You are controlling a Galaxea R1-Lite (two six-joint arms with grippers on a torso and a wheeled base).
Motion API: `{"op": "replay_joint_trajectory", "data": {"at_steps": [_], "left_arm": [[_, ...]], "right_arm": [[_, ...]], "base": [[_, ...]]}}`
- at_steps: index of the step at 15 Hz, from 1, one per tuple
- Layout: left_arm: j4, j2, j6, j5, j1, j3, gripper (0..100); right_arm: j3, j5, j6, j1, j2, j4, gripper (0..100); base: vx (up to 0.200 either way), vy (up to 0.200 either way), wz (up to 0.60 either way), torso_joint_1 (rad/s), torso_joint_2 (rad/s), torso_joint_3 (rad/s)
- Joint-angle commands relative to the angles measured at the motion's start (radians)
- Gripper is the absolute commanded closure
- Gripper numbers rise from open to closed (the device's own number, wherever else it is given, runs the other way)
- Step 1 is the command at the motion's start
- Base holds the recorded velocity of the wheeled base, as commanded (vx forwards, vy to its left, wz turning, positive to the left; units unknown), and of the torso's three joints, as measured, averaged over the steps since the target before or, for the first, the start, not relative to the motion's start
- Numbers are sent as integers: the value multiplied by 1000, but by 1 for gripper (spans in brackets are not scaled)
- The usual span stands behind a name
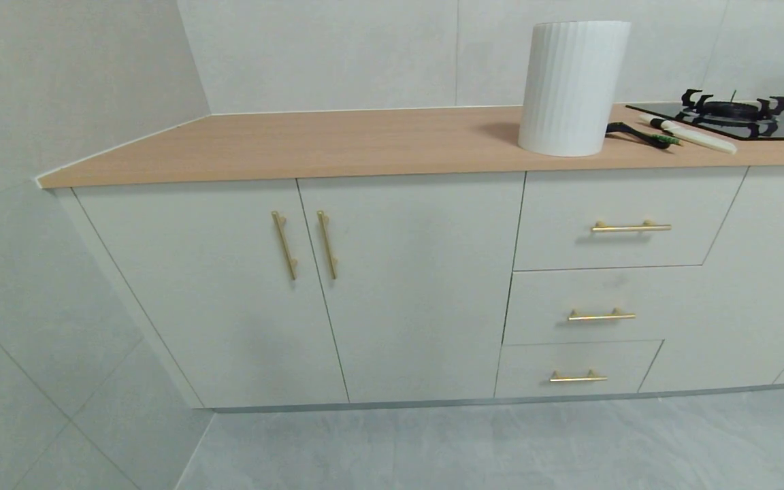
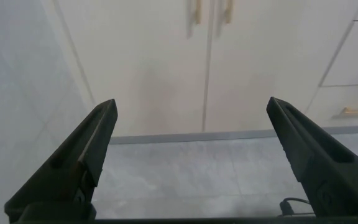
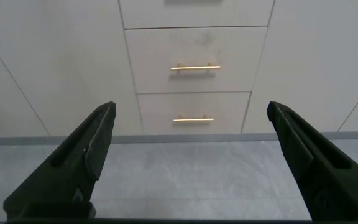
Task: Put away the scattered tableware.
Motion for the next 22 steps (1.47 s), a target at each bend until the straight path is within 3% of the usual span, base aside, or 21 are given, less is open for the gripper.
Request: {"op": "replay_joint_trajectory", "data": {"at_steps": [1, 9, 16, 22], "left_arm": [[0, 0, 0, 0, -1, 0, 0], [0, 0, 0, 2, -1, 0, 0], [0, 0, 0, 2, -1, 0, 0], [0, 0, 0, 2, -1, 0, 0]], "right_arm": [[0, 0, -1, -1, 2, -1, 0], [0, 0, -1, -1, 2, 1, 0], [0, 0, -1, -1, 2, -1, 0], [0, 0, -3, -1, 2, -1, 0]], "base": [[0, -200, 0, 12, 2, 7], [0, -200, 0, 3, 2, 3], [0, 0, 0, 0, 0, 0], [200, 0, 0, 2, 2, 3]]}}
